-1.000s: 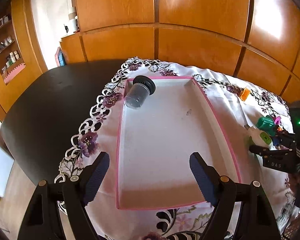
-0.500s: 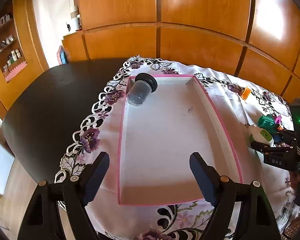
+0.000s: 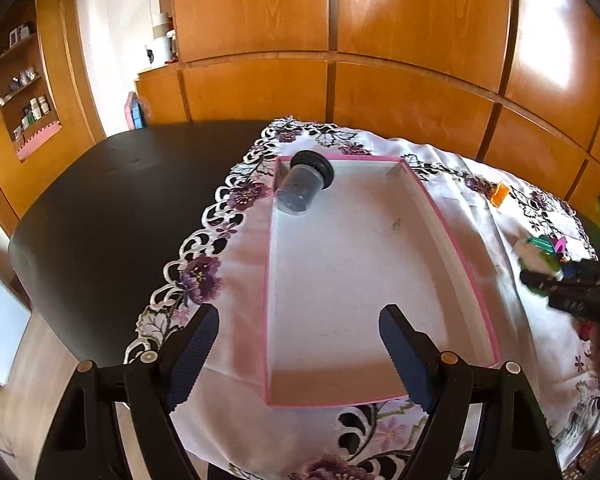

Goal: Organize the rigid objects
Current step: 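Carry the white-green device with the right tool toward the pink tray, then lower the white-green device into the tray beside the canister, open right tool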

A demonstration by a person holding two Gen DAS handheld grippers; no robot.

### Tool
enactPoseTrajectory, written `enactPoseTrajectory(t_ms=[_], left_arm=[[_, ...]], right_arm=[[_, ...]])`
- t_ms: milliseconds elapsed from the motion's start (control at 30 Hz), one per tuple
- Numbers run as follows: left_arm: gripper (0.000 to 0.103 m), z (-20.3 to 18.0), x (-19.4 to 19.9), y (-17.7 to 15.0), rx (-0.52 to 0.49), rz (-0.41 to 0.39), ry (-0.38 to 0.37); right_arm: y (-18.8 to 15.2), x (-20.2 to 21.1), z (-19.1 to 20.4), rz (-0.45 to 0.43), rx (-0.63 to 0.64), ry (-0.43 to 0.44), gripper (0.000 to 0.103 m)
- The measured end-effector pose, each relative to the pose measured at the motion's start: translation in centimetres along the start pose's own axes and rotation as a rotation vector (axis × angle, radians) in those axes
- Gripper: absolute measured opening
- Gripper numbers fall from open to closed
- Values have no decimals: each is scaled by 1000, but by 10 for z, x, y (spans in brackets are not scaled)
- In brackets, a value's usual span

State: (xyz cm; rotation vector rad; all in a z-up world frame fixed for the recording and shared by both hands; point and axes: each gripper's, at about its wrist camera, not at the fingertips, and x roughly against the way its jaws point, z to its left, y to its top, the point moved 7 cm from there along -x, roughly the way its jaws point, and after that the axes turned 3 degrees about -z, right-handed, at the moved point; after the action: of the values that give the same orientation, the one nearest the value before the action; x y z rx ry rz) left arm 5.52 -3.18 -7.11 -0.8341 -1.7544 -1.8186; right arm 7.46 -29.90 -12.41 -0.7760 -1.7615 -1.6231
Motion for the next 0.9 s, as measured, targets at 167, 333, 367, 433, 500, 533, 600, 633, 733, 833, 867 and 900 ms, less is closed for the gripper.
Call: enactPoseTrajectory(t_ms=[167, 333, 367, 433, 500, 533, 600, 633, 733, 833, 867, 900], left_arm=[[83, 14, -2, -5, 35, 6, -2], [83, 33, -4, -11, 77, 15, 4], [83, 38, -4, -12, 87, 16, 6], [83, 47, -4, -14, 103, 17, 12], [83, 56, -6, -17, 121, 21, 19], [82, 62, -6, -18, 132, 23, 23], [82, 72, -7, -20, 153, 25, 33], [82, 78, -8, -21, 167, 27, 38], [81, 91, -10, -23, 195, 32, 49], [81, 98, -13, -25, 212, 41, 53], [81, 99, -14, -26, 216, 41, 53], [81, 101, -14, -26, 219, 41, 53]], right_arm=[[30, 22, 31, -68, -18, 57, 52], [54, 21, 89, -62, -6, 184, 52], [57, 18, 99, -53, -2, 198, 52], [62, 8, 120, -35, 8, 219, 52], [69, -4, 140, -14, 7, 230, 52], [72, -9, 148, -4, 0, 237, 52], [79, -22, 165, 19, -25, 248, 52], [83, -30, 171, 30, -40, 246, 52], [87, -47, 184, 65, -94, 239, 52], [90, -72, 197, 119, -164, 251, 53], [90, -79, 202, 134, -170, 255, 53], [89, -84, 205, 143, -175, 255, 54]])
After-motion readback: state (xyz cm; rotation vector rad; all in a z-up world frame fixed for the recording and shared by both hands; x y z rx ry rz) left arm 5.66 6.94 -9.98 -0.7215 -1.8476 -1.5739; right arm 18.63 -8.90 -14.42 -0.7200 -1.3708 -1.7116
